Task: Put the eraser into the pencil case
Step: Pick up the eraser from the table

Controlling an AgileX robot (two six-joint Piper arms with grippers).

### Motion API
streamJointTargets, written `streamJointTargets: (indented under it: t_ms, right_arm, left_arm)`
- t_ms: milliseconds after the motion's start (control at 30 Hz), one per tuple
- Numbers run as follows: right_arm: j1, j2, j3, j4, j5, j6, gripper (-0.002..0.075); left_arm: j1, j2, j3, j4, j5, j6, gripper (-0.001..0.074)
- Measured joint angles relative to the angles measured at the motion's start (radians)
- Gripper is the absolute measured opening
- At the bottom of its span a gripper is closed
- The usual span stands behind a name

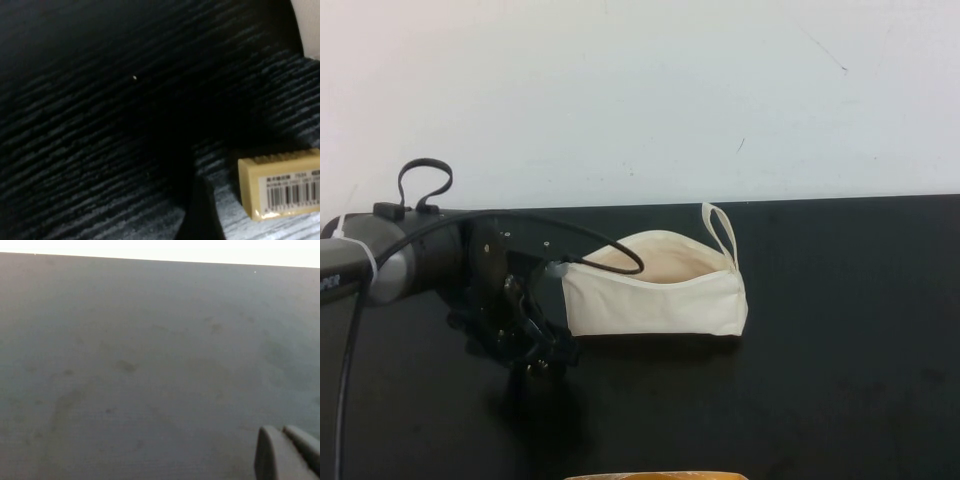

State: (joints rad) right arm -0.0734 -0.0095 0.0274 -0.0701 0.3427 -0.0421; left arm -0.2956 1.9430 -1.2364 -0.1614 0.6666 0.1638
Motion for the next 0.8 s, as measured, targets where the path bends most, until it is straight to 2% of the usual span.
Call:
streamJointTargets:
  t_ms: [300,500,700,800]
  right_arm:
    - [0.0,0.0,0.0,0.0,0.0,0.0,-0.0001]
    - [0.0,0.0,0.0,0.0,0.0,0.0,-0.0001]
    - [0.0,0.0,0.0,0.0,0.0,0.0,-0.0001]
    - [0.0,0.0,0.0,0.0,0.0,0.0,-0.0001]
  left_arm:
    - [0.0,0.022,-0.006,-0.002,-0.024,0.015,0.0418]
    - [0.0,0.024,-0.011,-0.004,-0.026,0.017,0.0298]
    - [0.0,0.025,-0.017,-0.006,-0.017,0.017,0.0298]
    - [0.0,0.032,-0.043,0.015,0.044,0.017,0.0298]
